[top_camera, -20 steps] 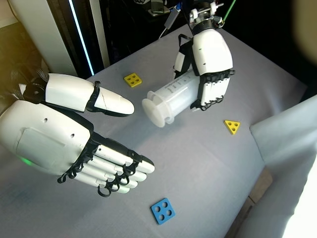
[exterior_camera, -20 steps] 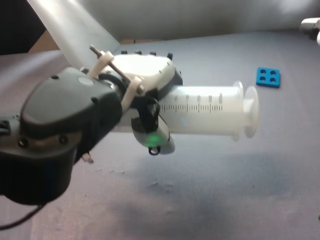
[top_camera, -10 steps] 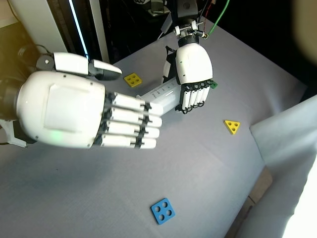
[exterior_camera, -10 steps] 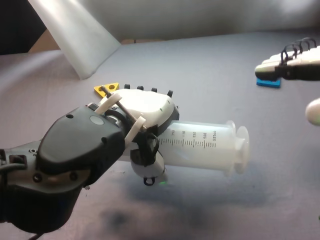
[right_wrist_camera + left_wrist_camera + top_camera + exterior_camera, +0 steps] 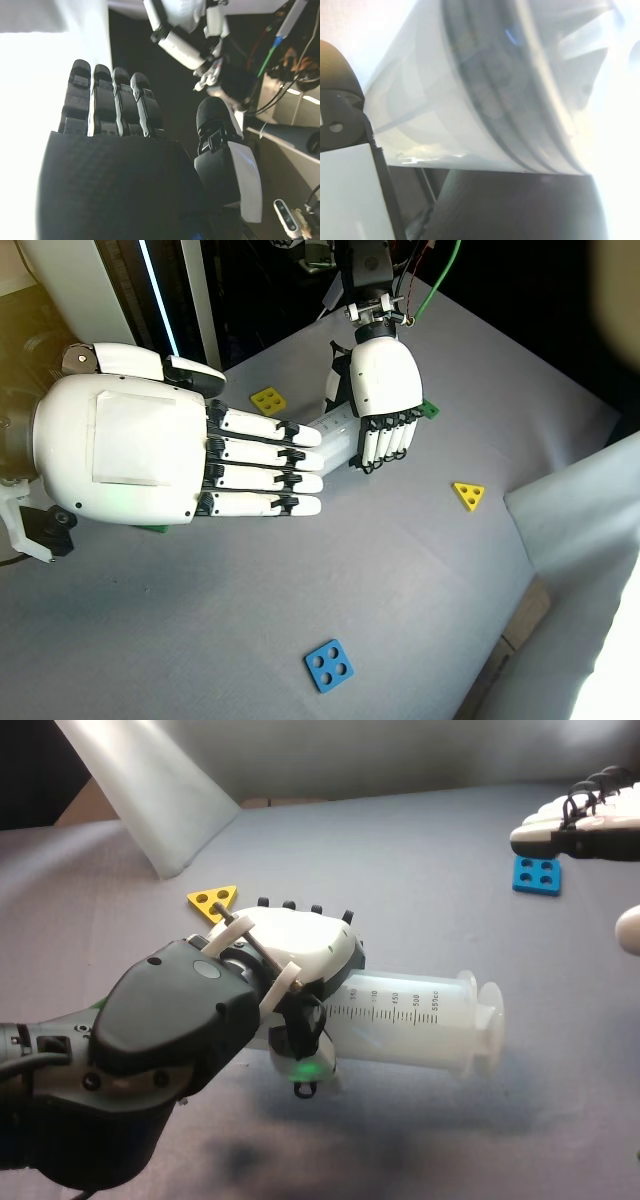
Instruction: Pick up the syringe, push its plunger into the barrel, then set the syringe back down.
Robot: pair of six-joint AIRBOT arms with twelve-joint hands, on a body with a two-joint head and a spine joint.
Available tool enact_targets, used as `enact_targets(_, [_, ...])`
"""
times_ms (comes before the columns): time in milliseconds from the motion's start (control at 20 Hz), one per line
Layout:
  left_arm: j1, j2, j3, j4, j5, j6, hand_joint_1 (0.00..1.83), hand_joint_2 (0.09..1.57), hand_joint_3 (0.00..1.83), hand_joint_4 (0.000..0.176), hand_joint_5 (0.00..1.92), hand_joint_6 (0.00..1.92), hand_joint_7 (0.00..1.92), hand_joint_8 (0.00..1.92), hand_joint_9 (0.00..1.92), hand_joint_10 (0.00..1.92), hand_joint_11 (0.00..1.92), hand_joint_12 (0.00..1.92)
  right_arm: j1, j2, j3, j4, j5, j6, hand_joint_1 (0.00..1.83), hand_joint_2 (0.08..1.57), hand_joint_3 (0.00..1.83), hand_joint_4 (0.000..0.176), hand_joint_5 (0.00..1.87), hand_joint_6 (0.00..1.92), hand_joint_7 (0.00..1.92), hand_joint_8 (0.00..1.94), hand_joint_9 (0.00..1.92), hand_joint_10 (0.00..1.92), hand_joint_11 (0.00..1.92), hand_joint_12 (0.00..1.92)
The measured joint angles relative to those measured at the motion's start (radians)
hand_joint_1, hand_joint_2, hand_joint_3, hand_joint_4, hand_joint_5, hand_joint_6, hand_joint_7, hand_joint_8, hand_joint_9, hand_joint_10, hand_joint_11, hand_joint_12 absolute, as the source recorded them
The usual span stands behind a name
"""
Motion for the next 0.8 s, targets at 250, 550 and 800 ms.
enact_targets(250, [0.01, 0.0, 0.0, -0.004, 0.002, -0.002, 1.37, 1.13, 0.0, 0.0, 0.93, 0.86, 0.97, 1.1, 0.85, 1.28, 0.69, 1.05, -0.003, -0.002, 0.002, -0.026, 0.046, 0.0, 0.0, 1.32, 0.0, 0.0, 0.08, 0.0, 0.04, 0.0, 0.0, 0.0, 0.0, 0.0])
enact_targets(550, [0.01, 0.0, 0.0, -0.002, 0.002, -0.003, 1.1, 1.16, 0.0, 0.0, 0.67, 0.17, 0.75, 0.2, 0.68, 0.37, 0.4, 0.79, -0.002, -0.002, 0.005, -0.028, 0.048, 0.0, 0.0, 1.32, 0.0, 0.0, 0.09, 0.0, 0.05, 0.0, 0.01, 0.0, 0.0, 0.0])
enact_targets(800, [0.014, 0.0, 0.0, 0.006, 0.0, -0.003, 0.6, 1.05, 0.0, 0.0, 0.25, 0.0, 0.25, 0.0, 0.25, 0.0, 0.0, 0.64, -0.001, -0.003, 0.011, -0.032, 0.047, 0.0, 0.0, 1.32, 0.0, 0.0, 0.09, 0.0, 0.06, 0.0, 0.01, 0.0, 0.0, 0.0])
